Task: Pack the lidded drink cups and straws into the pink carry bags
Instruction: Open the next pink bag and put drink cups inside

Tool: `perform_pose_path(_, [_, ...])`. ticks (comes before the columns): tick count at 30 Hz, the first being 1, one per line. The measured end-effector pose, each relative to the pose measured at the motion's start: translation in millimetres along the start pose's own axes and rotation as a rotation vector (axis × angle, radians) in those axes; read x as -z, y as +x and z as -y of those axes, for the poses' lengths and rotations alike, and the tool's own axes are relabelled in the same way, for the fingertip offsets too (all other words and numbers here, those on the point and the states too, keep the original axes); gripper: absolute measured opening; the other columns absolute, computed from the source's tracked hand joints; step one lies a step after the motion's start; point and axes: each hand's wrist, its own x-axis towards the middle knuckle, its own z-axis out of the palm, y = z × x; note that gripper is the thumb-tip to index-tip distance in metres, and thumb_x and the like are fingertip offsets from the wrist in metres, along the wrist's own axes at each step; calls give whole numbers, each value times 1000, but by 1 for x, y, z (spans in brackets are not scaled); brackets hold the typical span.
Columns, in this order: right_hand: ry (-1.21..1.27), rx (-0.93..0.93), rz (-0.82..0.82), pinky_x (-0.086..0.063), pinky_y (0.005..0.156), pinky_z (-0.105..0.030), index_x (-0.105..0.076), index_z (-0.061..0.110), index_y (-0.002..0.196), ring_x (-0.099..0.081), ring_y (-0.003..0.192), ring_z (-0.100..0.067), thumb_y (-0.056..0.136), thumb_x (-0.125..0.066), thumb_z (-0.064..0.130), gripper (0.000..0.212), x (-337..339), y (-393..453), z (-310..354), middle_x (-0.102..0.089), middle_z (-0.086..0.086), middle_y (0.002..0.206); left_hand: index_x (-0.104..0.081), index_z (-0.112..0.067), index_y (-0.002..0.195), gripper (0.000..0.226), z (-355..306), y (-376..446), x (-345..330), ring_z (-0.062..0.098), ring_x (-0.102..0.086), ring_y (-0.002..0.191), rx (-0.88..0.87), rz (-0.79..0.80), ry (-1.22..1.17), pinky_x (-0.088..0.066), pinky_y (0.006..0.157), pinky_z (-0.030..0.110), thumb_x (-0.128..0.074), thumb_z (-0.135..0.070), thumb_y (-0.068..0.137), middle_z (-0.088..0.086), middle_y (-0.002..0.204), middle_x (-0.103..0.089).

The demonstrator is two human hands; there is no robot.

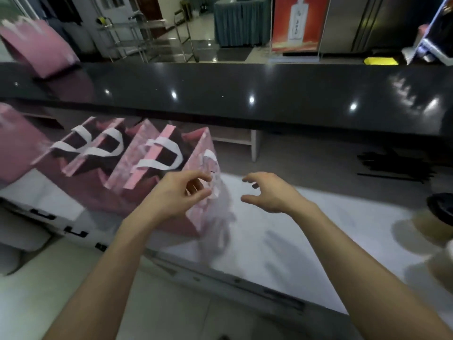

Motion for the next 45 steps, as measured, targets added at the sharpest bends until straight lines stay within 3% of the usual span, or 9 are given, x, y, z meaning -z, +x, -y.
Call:
perform_pose_path(5, [92,40,-305,-59,97,-45,-70,23,131,-68,107,-18,105,-63,40,32,4,61,85,-69,1,124,-80,-35,107,9,63,-27,65,13,-70,73,-21,-244,-41,-60,73,35,-80,-36,99,-8,78,-73])
perform_pose_path(9, [66,47,-473,-57,102,-43,-66,20,136,-67,116,-21,103,-64,39,38,22,112,124,-64,-1,131,-79,-40,101,6,100,-31,81,11,-69,66,26,-255,-91,-63,69,39,-81,-37,97,-9,77,-74])
perform_pose_path(13, [-93,-30,-187,-54,108,-41,-58,20,151,-63,128,-26,93,-77,38,64,36,153,151,-64,-4,145,-79,-39,104,7,116,-30,87,9,-73,71,44,-234,-108,-64,72,39,-80,-38,98,-12,80,-76])
perform_pose_path(16, [-205,-57,-95,-57,72,-32,-80,19,114,-71,88,-19,96,-74,28,20,36,161,151,-77,-2,103,-79,-39,105,8,121,-28,95,6,-73,72,55,-219,-122,-63,71,32,-80,-39,98,-13,81,-77])
perform_pose_path(20, [-268,-110,-190,-60,68,-36,-81,22,90,-69,78,-23,95,-68,21,14,46,136,128,-75,-4,88,-79,-35,106,11,119,-14,99,3,-70,77,27,-222,-46,-57,72,21,-82,-39,96,-15,85,-75])
perform_pose_path(27, [-77,-369,-319,-53,59,-31,-78,28,81,-69,72,-17,96,-69,25,17,52,26,37,-72,4,77,-80,-30,113,16,74,39,73,-6,-67,84,-155,-103,53,-59,84,30,-80,-36,98,-17,95,-73])
perform_pose_path(32, [-14,-598,-483,-49,52,-30,-72,26,69,-69,65,-20,95,-67,27,27,57,-56,-32,-70,3,67,-76,-31,125,31,16,77,33,18,-69,105,-245,-34,324,-59,91,43,-69,-50,102,-8,114,-73])
perform_pose_path(39, [-3,-770,-593,-63,54,-48,-73,13,65,-70,56,-28,86,-67,17,23,86,-145,-91,-70,-7,62,-71,-34,134,38,-81,105,-23,21,-65,112,-388,32,508,-60,89,45,-67,-53,102,-6,127,-65])
perform_pose_path(45, [-41,-741,-557,-52,49,-32,-74,17,67,-68,57,-21,96,-69,31,33,114,-190,-155,-71,-1,62,-67,-33,139,41,-167,126,-84,20,-64,118,-405,109,491,-59,97,46,-70,-50,101,-5,135,-62])
